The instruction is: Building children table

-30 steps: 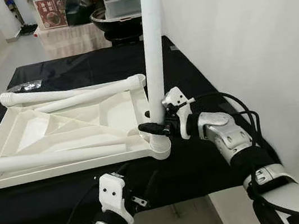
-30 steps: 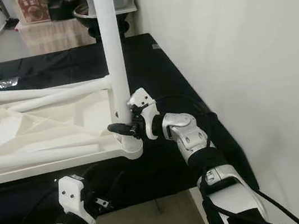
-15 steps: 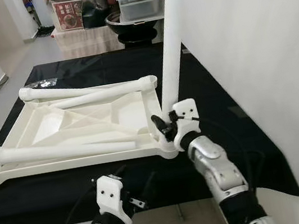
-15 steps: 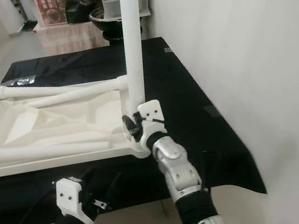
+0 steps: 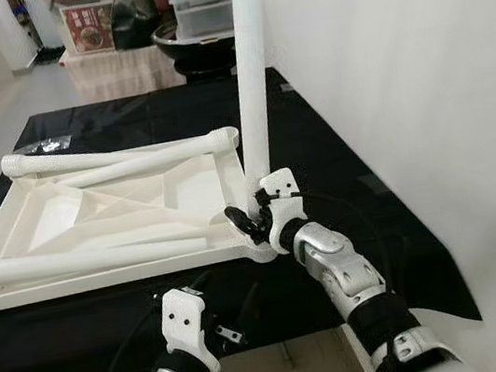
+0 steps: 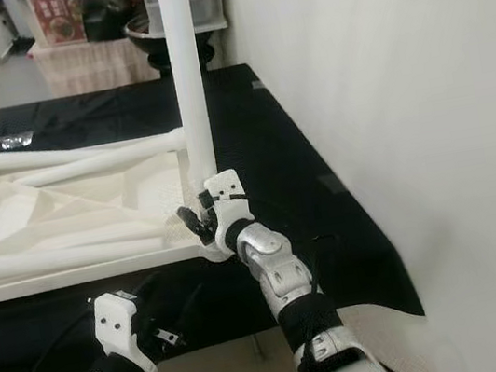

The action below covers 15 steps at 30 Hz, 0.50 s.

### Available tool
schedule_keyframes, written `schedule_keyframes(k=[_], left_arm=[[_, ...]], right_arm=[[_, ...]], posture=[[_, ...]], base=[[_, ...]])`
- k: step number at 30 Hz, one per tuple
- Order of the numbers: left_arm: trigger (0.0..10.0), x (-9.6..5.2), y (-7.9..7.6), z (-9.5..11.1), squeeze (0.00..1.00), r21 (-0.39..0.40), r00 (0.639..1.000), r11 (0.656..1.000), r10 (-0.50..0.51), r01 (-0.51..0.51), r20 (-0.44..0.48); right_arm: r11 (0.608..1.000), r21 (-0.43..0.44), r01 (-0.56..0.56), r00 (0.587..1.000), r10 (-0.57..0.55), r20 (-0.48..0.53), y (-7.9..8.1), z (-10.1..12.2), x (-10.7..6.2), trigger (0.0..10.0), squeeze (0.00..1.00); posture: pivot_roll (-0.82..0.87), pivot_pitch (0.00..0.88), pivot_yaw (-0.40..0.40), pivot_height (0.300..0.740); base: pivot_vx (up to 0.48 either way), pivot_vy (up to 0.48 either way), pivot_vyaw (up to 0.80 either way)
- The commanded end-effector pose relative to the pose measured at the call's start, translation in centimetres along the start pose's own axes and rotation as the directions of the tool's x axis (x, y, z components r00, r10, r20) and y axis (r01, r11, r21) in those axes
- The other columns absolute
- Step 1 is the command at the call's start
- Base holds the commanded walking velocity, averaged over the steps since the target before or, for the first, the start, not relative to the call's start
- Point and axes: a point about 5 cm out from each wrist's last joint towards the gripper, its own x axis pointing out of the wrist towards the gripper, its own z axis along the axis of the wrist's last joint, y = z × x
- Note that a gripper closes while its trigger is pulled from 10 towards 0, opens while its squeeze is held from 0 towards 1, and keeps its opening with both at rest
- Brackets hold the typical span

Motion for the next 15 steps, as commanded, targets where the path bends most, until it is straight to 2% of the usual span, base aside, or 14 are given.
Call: schedule_keyframes(k=[1, 4, 7, 8, 10, 15], left_arm=[[10.0, -0.1, 0.0, -0.4, 0.0, 0.001, 1.0, 1.0, 0.01, -0.01, -0.01], [10.0, -0.1, -0.1, -0.5, 0.0, 0.0, 1.0, 1.0, 0.007, -0.007, -0.012], [10.0, -0.1, -0.1, -0.5, 0.0, 0.0, 1.0, 1.0, 0.005, -0.005, -0.014], [10.0, -0.1, -0.1, -0.5, 0.0, 0.0, 1.0, 1.0, 0.005, -0.005, -0.014], [10.0, -0.1, -0.1, -0.5, 0.0, -0.001, 1.0, 1.0, 0.005, -0.005, -0.013], [10.0, 0.0, -0.1, -0.5, 0.0, -0.002, 1.0, 1.0, 0.003, -0.003, -0.012]], right_arm=[[0.999, -0.007, -0.048, 0.999, 0.048, 0.015, 0.2, 0.5, 0.3, 10.0, 0.02], [0.975, -0.124, -0.185, 0.983, 0.185, -0.008, -0.9, 1.5, 0.1, 10.0, 0.0], [0.948, -0.17, -0.268, 0.963, 0.267, -0.027, -1.6, 1.9, -0.1, 10.0, 0.0], [0.948, -0.17, -0.268, 0.963, 0.267, -0.027, -1.6, 1.9, -0.1, 10.0, 0.0], [0.924, -0.208, -0.321, 0.947, 0.312, -0.079, -2.2, 2.0, -0.3, 10.0, 0.0], [0.922, -0.216, -0.32, 0.947, 0.303, -0.107, -3.1, 2.1, -0.3, 10.0, 0.0]], posture=[[0.05, 0.067, -0.054, 0.74], [0.06, 0.056, -0.052, 0.74], [0.06, 0.055, -0.054, 0.74], [0.06, 0.055, -0.054, 0.74], [0.06, 0.057, -0.056, 0.74], [0.06, 0.061, -0.054, 0.74]], base=[[0.0, 0.0, 0.0], [0.0, 0.0, 0.0], [0.0, 0.0, 0.0], [0.0, 0.0, 0.0], [0.0, 0.0, 0.0], [0.0, 0.0, 0.0]])
